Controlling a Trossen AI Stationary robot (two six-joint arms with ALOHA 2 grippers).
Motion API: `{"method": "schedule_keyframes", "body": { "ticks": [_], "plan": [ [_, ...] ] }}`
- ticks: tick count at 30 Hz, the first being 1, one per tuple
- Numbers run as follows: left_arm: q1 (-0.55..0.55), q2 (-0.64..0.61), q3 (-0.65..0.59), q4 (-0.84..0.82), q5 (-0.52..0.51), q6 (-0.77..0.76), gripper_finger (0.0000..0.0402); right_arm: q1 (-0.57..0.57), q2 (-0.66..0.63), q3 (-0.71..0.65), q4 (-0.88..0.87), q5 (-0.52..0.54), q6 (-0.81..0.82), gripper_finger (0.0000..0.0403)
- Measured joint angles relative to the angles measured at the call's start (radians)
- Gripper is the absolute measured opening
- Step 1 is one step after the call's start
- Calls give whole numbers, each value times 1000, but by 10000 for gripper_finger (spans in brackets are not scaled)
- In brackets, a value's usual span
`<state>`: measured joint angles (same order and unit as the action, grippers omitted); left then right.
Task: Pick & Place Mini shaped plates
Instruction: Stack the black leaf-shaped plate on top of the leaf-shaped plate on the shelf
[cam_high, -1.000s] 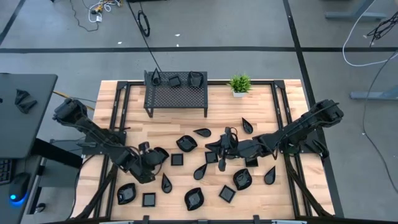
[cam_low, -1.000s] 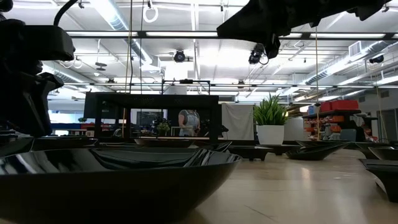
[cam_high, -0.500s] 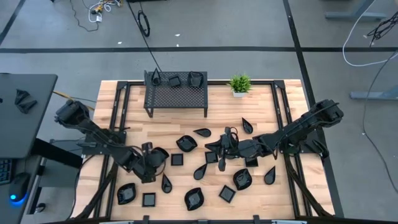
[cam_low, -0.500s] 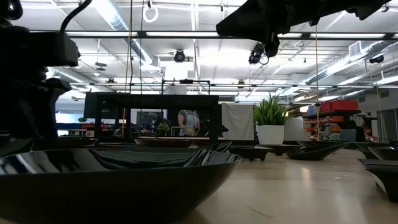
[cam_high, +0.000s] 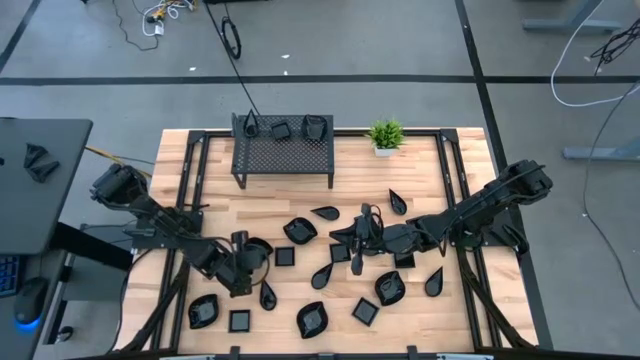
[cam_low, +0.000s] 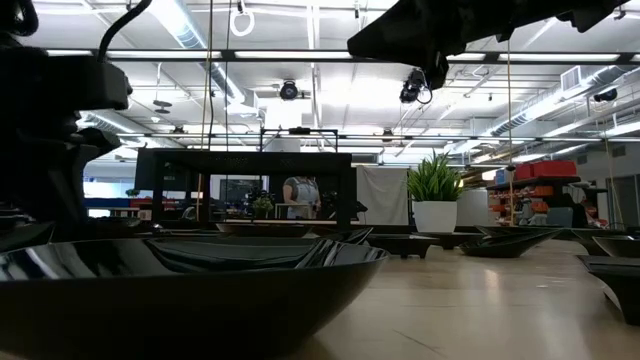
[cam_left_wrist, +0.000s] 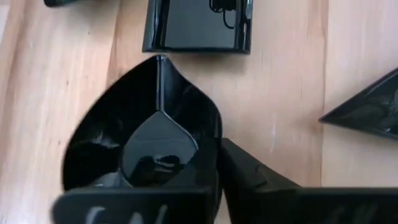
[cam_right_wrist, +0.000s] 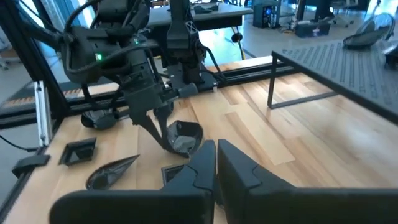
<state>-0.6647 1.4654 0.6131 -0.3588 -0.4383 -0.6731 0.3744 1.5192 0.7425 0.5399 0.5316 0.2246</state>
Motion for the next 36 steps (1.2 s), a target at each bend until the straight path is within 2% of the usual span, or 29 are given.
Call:
{"method": "schedule_keyframes", "body": {
  "ticks": [5, 9, 12, 15, 17, 20, 24, 30, 33, 36],
  "plan": [
    [1, 0, 92, -84, -20, 38, 10, -8, 0, 0, 42, -42, -24, 20],
    [15, 0, 216, -219, -41, 114, 5, -47, 1, 35, 25, -185, -24, 20],
    [35, 0, 322, -305, -61, 186, 6, -76, 1, 128, -83, -302, -46, 21],
    [59, -1, 409, -301, -48, 305, 5, -93, 1, 250, -290, -394, -114, 28],
    [78, -9, 441, -252, 4, 399, 4, -96, 2, 319, -411, -448, -192, 39],
    [114, -24, 442, -124, 157, 546, 5, -96, 8, 369, -514, -517, -326, 66],
    [160, -27, 441, 39, 318, 632, 3, -79, 34, 373, -556, -594, -471, 106],
    [197, -27, 441, 205, 509, 766, 4, -35, 92, 373, -509, -592, -680, 140],
    [211, -27, 441, 244, 574, 786, 4, -26, 103, 373, -503, -586, -735, 143],
    [225, -27, 441, 241, 578, 790, 6, -23, 106, 373, -505, -607, -750, 138]
  ]
}}
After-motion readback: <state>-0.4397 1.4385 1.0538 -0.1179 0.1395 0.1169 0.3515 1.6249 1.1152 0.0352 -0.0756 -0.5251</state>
